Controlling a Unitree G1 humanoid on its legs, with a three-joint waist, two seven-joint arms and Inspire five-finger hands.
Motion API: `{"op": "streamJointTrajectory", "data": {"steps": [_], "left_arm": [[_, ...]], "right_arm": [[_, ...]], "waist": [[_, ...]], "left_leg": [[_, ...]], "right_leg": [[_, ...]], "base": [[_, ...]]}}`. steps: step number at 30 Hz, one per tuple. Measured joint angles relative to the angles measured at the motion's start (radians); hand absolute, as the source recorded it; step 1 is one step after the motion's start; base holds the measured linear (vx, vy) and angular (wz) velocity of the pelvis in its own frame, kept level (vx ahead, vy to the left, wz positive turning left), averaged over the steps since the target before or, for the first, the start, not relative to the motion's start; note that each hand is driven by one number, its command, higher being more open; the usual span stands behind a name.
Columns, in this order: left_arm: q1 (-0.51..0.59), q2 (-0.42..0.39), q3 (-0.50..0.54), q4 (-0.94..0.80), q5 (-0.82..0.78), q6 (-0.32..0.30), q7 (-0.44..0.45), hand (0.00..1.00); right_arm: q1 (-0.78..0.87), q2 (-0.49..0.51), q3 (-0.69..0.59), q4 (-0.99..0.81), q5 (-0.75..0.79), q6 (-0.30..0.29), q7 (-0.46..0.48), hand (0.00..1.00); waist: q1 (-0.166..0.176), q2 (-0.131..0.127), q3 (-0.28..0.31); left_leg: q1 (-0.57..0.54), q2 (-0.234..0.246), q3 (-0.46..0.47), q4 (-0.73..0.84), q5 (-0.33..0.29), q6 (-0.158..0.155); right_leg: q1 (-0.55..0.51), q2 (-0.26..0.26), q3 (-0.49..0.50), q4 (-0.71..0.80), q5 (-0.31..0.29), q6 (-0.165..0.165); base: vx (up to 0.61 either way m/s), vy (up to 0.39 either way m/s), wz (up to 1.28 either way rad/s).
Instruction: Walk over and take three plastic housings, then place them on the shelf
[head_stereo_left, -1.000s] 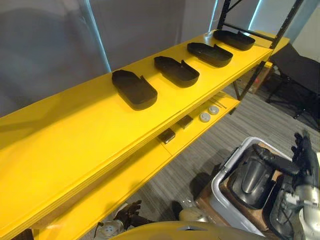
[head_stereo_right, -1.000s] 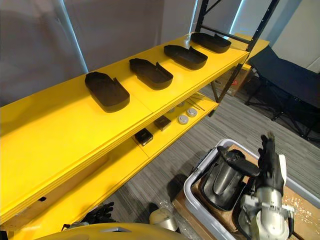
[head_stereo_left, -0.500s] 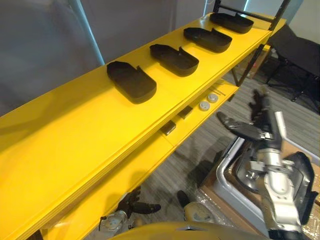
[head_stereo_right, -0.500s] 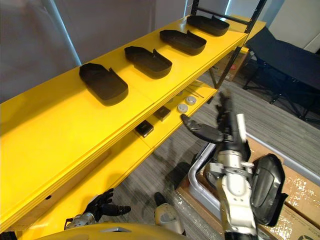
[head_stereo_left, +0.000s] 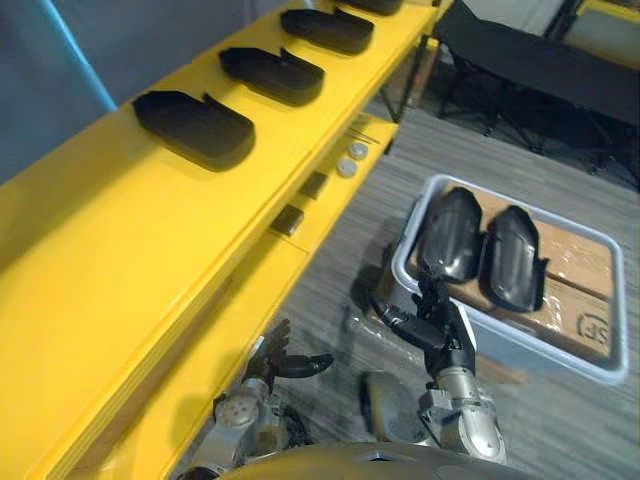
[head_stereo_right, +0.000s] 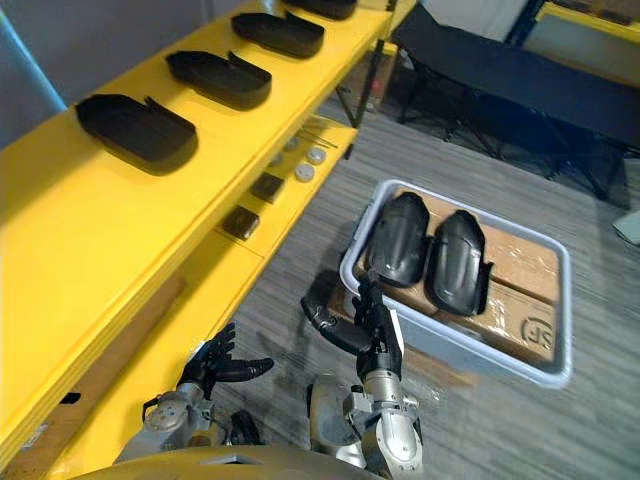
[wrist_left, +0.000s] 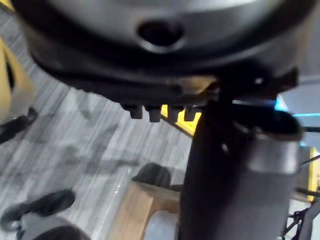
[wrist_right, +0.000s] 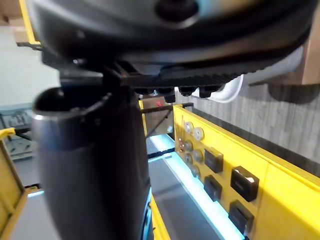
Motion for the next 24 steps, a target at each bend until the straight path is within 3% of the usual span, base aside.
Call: {"op": "streamJointTrajectory", "data": {"steps": [1, 3, 4, 5, 7, 9, 10, 11, 12, 13, 14, 15, 16, 18, 19, 21, 24], "left_arm": [[-0.005, 0.006, 0.000, 0.012, -0.001, 0.004, 0.001, 1.00], [0.006, 0.028, 0.002, 0.054, -0.042, 0.004, -0.001, 1.00], [0.017, 0.031, 0.003, 0.060, -0.048, 0.002, -0.001, 1.00], [0.034, 0.035, 0.003, 0.061, -0.048, -0.002, -0.002, 1.00], [0.057, 0.044, 0.015, 0.058, -0.045, -0.039, -0.018, 1.00], [0.063, 0.047, 0.022, 0.058, -0.055, -0.046, -0.025, 1.00], [0.052, 0.025, 0.022, 0.069, -0.090, -0.058, -0.024, 1.00], [0.052, -0.010, 0.020, 0.068, -0.123, -0.073, -0.019, 1.00], [0.050, -0.027, 0.020, 0.069, -0.150, -0.079, -0.010, 1.00], [0.049, -0.083, 0.004, 0.065, -0.206, -0.078, 0.001, 1.00], [0.070, -0.113, -0.014, 0.054, -0.247, -0.079, -0.010, 1.00], [0.087, -0.125, -0.019, 0.046, -0.265, -0.082, -0.028, 1.00], [0.090, -0.124, -0.013, 0.052, -0.268, -0.094, -0.042, 1.00], [0.106, -0.123, 0.042, 0.079, -0.277, -0.156, -0.069, 1.00], [0.108, -0.121, 0.059, 0.088, -0.283, -0.168, -0.070, 1.00], [0.104, -0.102, 0.098, 0.141, -0.284, -0.179, -0.079, 1.00], [0.094, -0.085, 0.099, 0.181, -0.284, -0.192, -0.107, 1.00]], "right_arm": [[-0.035, 0.001, 0.002, 0.034, 0.000, -0.009, -0.016, 1.00], [-0.157, 0.016, 0.012, 0.183, -0.001, -0.015, -0.104, 1.00], [-0.172, 0.022, 0.015, 0.205, -0.001, -0.015, -0.120, 1.00], [-0.177, 0.038, 0.019, 0.215, -0.009, -0.020, -0.139, 1.00], [-0.157, 0.057, 0.034, 0.215, -0.086, -0.025, -0.154, 1.00], [-0.129, 0.067, 0.047, 0.214, -0.138, -0.025, -0.143, 1.00], [-0.117, 0.055, 0.041, 0.216, -0.130, -0.025, -0.123, 1.00], [-0.118, 0.025, 0.032, 0.222, -0.096, -0.026, -0.100, 1.00], [-0.121, 0.007, 0.019, 0.222, -0.079, -0.027, -0.081, 1.00], [-0.126, -0.032, -0.011, 0.224, -0.054, -0.031, -0.057, 1.00], [-0.116, -0.055, -0.047, 0.224, -0.061, -0.031, -0.054, 1.00], [-0.103, -0.071, -0.075, 0.224, -0.057, -0.034, -0.057, 1.00], [-0.097, -0.078, -0.092, 0.224, -0.048, -0.039, -0.064, 1.00], [-0.082, -0.079, -0.119, 0.224, -0.007, -0.053, -0.074, 1.00], [-0.074, -0.079, -0.125, 0.224, -0.003, -0.058, -0.075, 1.00], [-0.071, -0.088, -0.148, 0.221, -0.012, -0.065, -0.078, 1.00], [-0.097, -0.090, -0.152, 0.221, -0.033, -0.063, -0.076, 1.00]], "waist": [[0.008, 0.007, 0.003], [0.038, 0.016, -0.002], [0.050, 0.019, -0.007], [0.062, 0.016, -0.013], [0.063, 0.019, -0.016], [0.059, -0.004, -0.038], [0.056, -0.009, -0.048], [0.056, 0.005, -0.049], [0.055, 0.021, -0.047], [0.032, 0.069, -0.026], [0.030, 0.076, -0.024], [0.029, 0.076, -0.022], [0.030, 0.077, -0.022], [0.032, 0.084, -0.025], [0.032, 0.087, -0.027], [0.033, 0.104, -0.035], [0.036, 0.098, -0.029]], "left_leg": [[-0.002, 0.008, 0.005, -0.011, 0.009, -0.004], [-0.003, 0.063, 0.037, -0.024, 0.039, -0.035], [-0.005, 0.078, 0.046, -0.023, 0.046, -0.045], [-0.014, 0.113, 0.054, -0.013, 0.063, -0.075], [-0.040, 0.162, 0.051, 0.005, 0.093, -0.114], [-0.075, 0.192, 0.038, 0.035, 0.117, -0.150], [-0.105, 0.210, 0.018, 0.053, 0.138, -0.172], [-0.113, 0.231, 0.004, 0.022, 0.177, -0.185], [-0.116, 0.243, -0.007, 0.002, 0.198, -0.188], [-0.113, 0.264, -0.056, -0.031, 0.238, -0.150], [-0.090, 0.254, -0.098, -0.042, 0.273, -0.135], [-0.056, 0.223, -0.156, -0.043, 0.259, -0.160], [-0.024, 0.176, -0.195, -0.033, 0.213, -0.191], [0.007, 0.084, -0.222, -0.014, 0.095, -0.181], [0.009, 0.066, -0.224, -0.023, 0.076, -0.178], [0.049, 0.023, -0.263, -0.127, 0.062, -0.184], [0.049, -0.013, -0.251, -0.172, 0.089, -0.180]], "right_leg": [[0.012, -0.028, -0.001, 0.032, -0.006, -0.011], [0.059, -0.149, -0.010, 0.061, -0.009, -0.030], [0.062, -0.170, -0.010, 0.055, 0.000, -0.039], [0.076, -0.201, -0.012, 0.023, 0.026, -0.041], [0.100, -0.209, -0.019, -0.049, 0.050, -0.008], [0.132, -0.213, -0.089, -0.180, 0.107, 0.083], [0.164, -0.213, -0.170, -0.245, 0.005, 0.217], [0.184, -0.187, -0.238, -0.318, -0.070, 0.254], [0.188, -0.166, -0.249, -0.344, -0.095, 0.238], [0.188, -0.118, -0.251, -0.340, -0.080, 0.216], [0.185, -0.102, -0.229, -0.336, -0.091, 0.196], [0.186, -0.093, -0.187, -0.340, -0.099, 0.180], [0.182, -0.091, -0.148, -0.341, -0.103, 0.171], [0.167, -0.066, -0.087, -0.346, -0.105, 0.151], [0.162, -0.060, -0.078, -0.348, -0.103, 0.148], [0.123, -0.051, -0.041, -0.356, -0.074, 0.168], [0.127, -0.079, -0.036, -0.430, -0.010, 0.191]], "base": [[-0.16, -0.210, -0.43], [-0.16, -0.235, -0.57], [-0.14, -0.302, -0.57], [-0.10, -0.347, -0.37], [-0.11, -0.499, -0.22], [-0.10, -0.518, -0.14], [-0.10, -0.549, -0.33], [-0.09, -0.543, -0.46], [-0.06, -0.494, -0.44], [-0.04, -0.349, -0.38], [-0.01, -0.385, -0.62], [0.00, -0.231, -0.95], [0.00, -0.156, -1.11], [0.00, -0.013, -0.97], [0.03, -0.023, -0.64], [0.02, -0.007, -0.47], [0.00, 0.094, -0.18]]}}
